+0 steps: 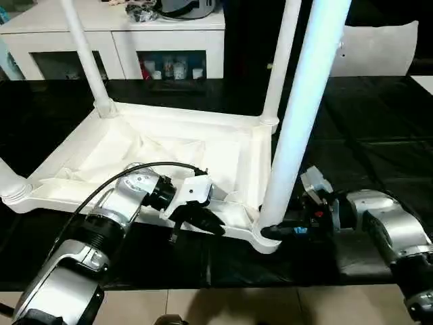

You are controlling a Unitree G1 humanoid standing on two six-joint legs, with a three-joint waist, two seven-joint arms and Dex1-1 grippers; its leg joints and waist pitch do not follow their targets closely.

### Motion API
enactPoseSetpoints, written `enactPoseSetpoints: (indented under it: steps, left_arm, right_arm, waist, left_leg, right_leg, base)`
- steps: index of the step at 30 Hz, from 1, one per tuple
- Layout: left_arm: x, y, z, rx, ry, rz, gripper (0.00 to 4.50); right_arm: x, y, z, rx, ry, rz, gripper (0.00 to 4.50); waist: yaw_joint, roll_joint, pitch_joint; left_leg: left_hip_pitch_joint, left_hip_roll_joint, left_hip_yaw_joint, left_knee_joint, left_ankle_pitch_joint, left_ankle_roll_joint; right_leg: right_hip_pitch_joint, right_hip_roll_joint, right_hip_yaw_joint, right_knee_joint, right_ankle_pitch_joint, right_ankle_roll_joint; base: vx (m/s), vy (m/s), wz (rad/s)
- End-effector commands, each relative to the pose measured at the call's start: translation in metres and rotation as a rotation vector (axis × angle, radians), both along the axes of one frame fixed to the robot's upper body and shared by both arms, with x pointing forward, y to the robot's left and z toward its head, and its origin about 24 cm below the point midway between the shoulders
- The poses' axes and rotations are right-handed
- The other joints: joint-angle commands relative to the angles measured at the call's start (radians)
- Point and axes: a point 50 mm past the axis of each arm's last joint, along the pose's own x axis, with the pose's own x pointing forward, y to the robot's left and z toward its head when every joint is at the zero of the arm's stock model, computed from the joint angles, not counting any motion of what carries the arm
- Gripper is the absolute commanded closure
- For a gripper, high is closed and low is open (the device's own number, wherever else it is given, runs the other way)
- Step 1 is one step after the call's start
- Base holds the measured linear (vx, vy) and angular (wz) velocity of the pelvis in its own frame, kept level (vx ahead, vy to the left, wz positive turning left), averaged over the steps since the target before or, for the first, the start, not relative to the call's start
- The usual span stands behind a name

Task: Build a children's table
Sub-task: Rotate leg to tighten

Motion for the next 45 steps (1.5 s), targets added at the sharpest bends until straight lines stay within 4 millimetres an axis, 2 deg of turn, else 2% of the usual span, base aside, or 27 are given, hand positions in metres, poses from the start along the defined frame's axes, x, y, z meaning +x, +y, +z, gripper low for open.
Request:
enactPoseSetpoints:
  steps: [1,3,6,10,11,13,14,15,16,17,18,19,20,22,24,26,27,30,33,34,36,37,39,40,41,42,45]
  left_arm:
    - [-0.001,-0.011,0.013,-0.037,-0.058,-0.083,4.5]
    - [-0.001,-0.01,0.013,-0.04,-0.057,-0.076,4.5]
    - [0.001,-0.011,0.012,-0.059,-0.043,-0.035,4.5]
    - [0.006,-0.015,0.009,-0.07,-0.037,0.052,4.5]
    - [0.009,-0.019,0.009,-0.084,-0.034,0.1,4.5]
    - [0.013,-0.026,0.01,-0.104,-0.032,0.163,4.5]
    - [0.016,-0.035,0.011,-0.117,-0.031,0.213,4.5]
    - [0.018,-0.039,0.011,-0.121,-0.031,0.24,4.5]
    - [0.021,-0.048,0.012,-0.135,-0.037,0.288,4.5]
    - [0.021,-0.05,0.012,-0.138,-0.038,0.297,4.5]
    - [0.023,-0.056,0.013,-0.152,-0.041,0.334,4.5]
    - [0.028,-0.066,0.015,-0.174,-0.05,0.407,4.5]
    - [0.03,-0.071,0.017,-0.183,-0.058,0.452,4.5]
    - [0.032,-0.076,0.018,-0.195,-0.056,0.489,4.5]
    - [0.039,-0.085,0.023,-0.222,-0.071,0.602,4.5]
    - [0.04,-0.088,0.024,-0.23,-0.076,0.634,4.5]
    - [0.042,-0.091,0.026,-0.246,-0.094,0.656,4.5]
    - [0.04,-0.088,0.025,-0.237,-0.127,0.626,4.5]
    - [0.039,-0.085,0.024,-0.232,-0.131,0.603,4.5]
    - [0.038,-0.082,0.024,-0.228,-0.141,0.584,4.5]
    - [0.037,-0.079,0.023,-0.222,-0.154,0.563,4.5]
    - [0.036,-0.075,0.022,-0.217,-0.169,0.536,4.5]
    - [0.037,-0.07,0.021,-0.203,-0.191,0.53,4.5]
    - [0.037,-0.068,0.02,-0.203,-0.202,0.513,4.5]
    - [0.037,-0.067,0.02,-0.203,-0.208,0.505,4.5]
    - [0.037,-0.065,0.02,-0.208,-0.213,0.51,4.5]
    - [0.038,-0.063,0.02,-0.237,-0.196,0.526,4.5]
  right_arm:
    - [0.001,0.002,0.002,-0.005,0.011,0.02,2.04]
    - [0.001,0.002,0.001,-0.003,0.018,0.023,2.28]
    - [-0.003,0.002,-0.002,0.013,0.038,0.022,2.36]
    - [0.0,0.01,-0.011,0.063,0.056,-0.098,2.41]
    - [0.007,0.016,-0.019,0.051,0.06,-0.178,2.41]
    - [0.018,0.024,-0.028,0.033,0.05,-0.303,2.41]
    - [0.024,0.028,-0.029,0.023,0.029,-0.411,2.42]
    - [0.026,0.031,-0.027,0.016,0.02,-0.459,2.42]
    - [0.028,0.038,-0.025,0.003,0.007,-0.52,2.43]
    - [0.029,0.039,-0.024,0.001,0.005,-0.53,2.43]
    - [0.032,0.044,-0.023,-0.004,0.0,-0.579,2.43]
    - [0.038,0.05,-0.02,-0.017,-0.008,-0.667,2.44]
    - [0.042,0.053,-0.02,-0.027,-0.013,-0.72,2.45]
    - [0.045,0.055,-0.019,-0.026,-0.01,-0.777,2.46]
    - [0.052,0.059,-0.021,-0.038,-0.002,-0.917,2.46]
    - [0.054,0.06,-0.022,-0.044,-0.005,-0.964,2.46]
    - [0.056,0.06,-0.02,-0.001,-0.007,-1.001,1.93]
    - [0.055,0.056,-0.017,0.012,-0.03,-1.039,1.74]
    - [0.053,0.053,-0.016,0.012,-0.039,-1.041,1.42]
    - [0.05,0.05,-0.016,0.004,-0.057,-1.032,1.38]
    - [0.047,0.044,-0.017,-0.01,-0.074,-1.03,1.22]
    - [0.041,0.035,-0.018,-0.019,-0.098,-1.024,1.09]
    - [0.036,0.024,-0.017,-0.018,-0.123,-1.019,0.93]
    - [0.033,0.019,-0.016,-0.012,-0.14,-1.007,0.88]
    - [0.03,0.016,-0.014,-0.01,-0.15,-0.99,0.64]
    - [0.026,0.012,-0.013,-0.005,-0.156,-0.965,0.64]
    - [0.015,0.005,-0.006,0.007,-0.162,-0.896,0.43]
  waist:
    - [-0.007,-0.021,-0.078]
    - [-0.008,-0.02,-0.077]
    - [-0.008,-0.019,-0.075]
    - [-0.013,-0.019,-0.073]
    - [-0.016,-0.017,-0.073]
    - [-0.029,-0.014,-0.067]
    - [-0.057,-0.014,-0.062]
    - [-0.065,-0.012,-0.063]
    - [-0.081,-0.013,-0.067]
    - [-0.088,-0.008,-0.065]
    - [-0.107,-0.001,-0.065]
    - [-0.125,-0.001,-0.067]
    - [-0.133,0.002,-0.065]
    - [-0.148,-0.001,-0.07]
    - [-0.16,-0.003,-0.066]
    - [-0.167,0.0,-0.068]
    - [-0.166,-0.002,-0.071]
    - [-0.156,-0.007,-0.078]
    - [-0.145,-0.011,-0.083]
    - [-0.137,-0.012,-0.088]
    - [-0.123,-0.01,-0.093]
    - [-0.119,-0.01,-0.092]
    - [-0.108,-0.012,-0.09]
    - [-0.092,-0.01,-0.095]
    - [-0.09,-0.011,-0.094]
    - [-0.082,-0.005,-0.09]
    - [-0.073,-0.006,-0.081]
  left_leg:
    - [0.0,0.014,0.013,-0.066,-0.125,0.085]
    - [0.001,0.013,0.013,-0.066,-0.129,0.083]
    - [0.002,0.011,0.014,-0.066,-0.138,0.08]
    - [0.005,0.006,0.014,-0.065,-0.16,0.066]
    - [0.005,0.004,0.015,-0.064,-0.164,0.061]
    - [0.013,-0.002,0.013,-0.061,-0.201,0.044]
    - [0.017,-0.01,0.01,-0.056,-0.238,0.03]
    - [0.018,-0.01,0.008,-0.056,-0.24,0.028]
    - [0.008,-0.007,0.001,-0.06,-0.245,0.036]
    - [0.005,-0.001,-0.002,-0.064,-0.25,0.036]
    - [0.013,0.004,-0.005,-0.064,-0.285,0.042]
    - [0.009,0.01,-0.01,-0.068,-0.308,0.044]
    - [0.004,0.014,-0.013,-0.071,-0.316,0.043]
    - [0.015,0.008,-0.012,-0.067,-0.335,0.043]
    - [0.018,-0.002,-0.006,-0.061,-0.324,0.054]
    - [0.013,-0.001,-0.006,-0.06,-0.307,0.059]
    - [0.013,0.0,-0.005,-0.061,-0.295,0.064]
    - [-0.001,0.0,-0.005,-0.067,-0.216,0.084]
    - [-0.004,0.003,-0.003,-0.068,-0.148,0.102]
    - [-0.014,0.002,-0.004,-0.063,-0.09,0.114]
    - [-0.017,0.006,-0.004,-0.059,-0.016,0.142]
    - [-0.016,0.006,-0.003,-0.058,-0.004,0.15]
    - [-0.016,0.003,0.001,-0.056,-0.003,0.159]
    - [-0.016,0.005,0.001,-0.053,0.018,0.163]
    - [-0.018,0.005,0.001,-0.053,0.022,0.166]
    - [-0.014,0.009,0.001,-0.055,0.014,0.162]
    - [-0.011,0.011,0.005,-0.06,-0.052,0.138]
  right_leg:
    - [0.07,-0.053,0.049,-0.072,-0.432,-0.077]
    - [0.069,-0.053,0.048,-0.074,-0.442,-0.075]
    - [0.069,-0.052,0.047,-0.078,-0.462,-0.066]
    - [0.068,-0.05,0.039,-0.089,-0.517,-0.041]
    - [0.067,-0.051,0.038,-0.089,-0.526,-0.038]
    - [0.061,-0.051,0.026,-0.105,-0.594,-0.016]
    - [0.061,-0.045,0.006,-0.124,-0.648,0.02]
    - [0.063,-0.046,0.004,-0.127,-0.643,0.026]
    - [0.078,-0.045,-0.003,-0.126,-0.617,0.034]
    - [0.081,-0.042,-0.004,-0.127,-0.6,0.034]
    - [0.081,-0.045,-0.015,-0.137,-0.587,0.032]
    - [0.091,-0.05,-0.02,-0.136,-0.555,0.023]
    - [0.094,-0.048,-0.021,-0.132,-0.539,0.018]
    - [0.091,-0.054,-0.025,-0.139,-0.529,0.014]
    - [0.082,-0.054,-0.029,-0.146,-0.545,0.003]
    - [0.088,-0.056,-0.032,-0.143,-0.531,0.0]
    - [0.088,-0.058,-0.029,-0.141,-0.514,-0.003]
    - [0.096,-0.061,-0.012,-0.119,-0.427,-0.039]
    - [0.095,-0.062,0.0,-0.103,-0.367,-0.075]
    - [0.099,-0.062,0.008,-0.082,-0.3,-0.096]
    - [0.097,-0.063,0.016,-0.063,-0.198,-0.123]
    - [0.095,-0.063,0.017,-0.06,-0.18,-0.129]
    - [0.095,-0.063,0.019,-0.058,-0.181,-0.129]
    - [0.095,-0.062,0.02,-0.053,-0.174,-0.125]
    - [0.094,-0.061,0.02,-0.052,-0.171,-0.123]
    - [0.089,-0.062,0.019,-0.055,-0.192,-0.122]
    - [0.09,-0.057,0.017,-0.072,-0.274,-0.094]
  base:
    - [0.0,0.0,0.0]
    - [0.0,0.0,0.0]
    - [0.0,0.0,0.0]
    - [0.0,0.0,0.0]
    - [0.0,0.0,0.0]
    - [0.0,0.0,0.0]
    - [0.0,0.0,0.0]
    - [0.0,0.0,0.0]
    - [0.0,0.0,0.0]
    - [0.0,0.0,0.0]
    - [0.0,0.0,0.0]
    - [0.0,0.0,0.0]
    - [0.0,0.0,0.0]
    - [0.0,0.0,0.0]
    - [0.0,0.0,0.0]
    - [0.0,0.0,0.0]
    - [0.0,0.0,0.0]
    - [0.0,0.0,0.0]
    - [0.018,-0.01,0.02]
    - [0.0,0.0,0.0]
    - [0.0,0.0,0.0]
    - [0.0,0.0,0.0]
    - [0.0,0.0,0.0]
    - [0.0,0.0,0.0]
    - [0.0,0.0,0.0]
    - [0.0,0.0,0.0]
    - [0.0,0.0,0.0]
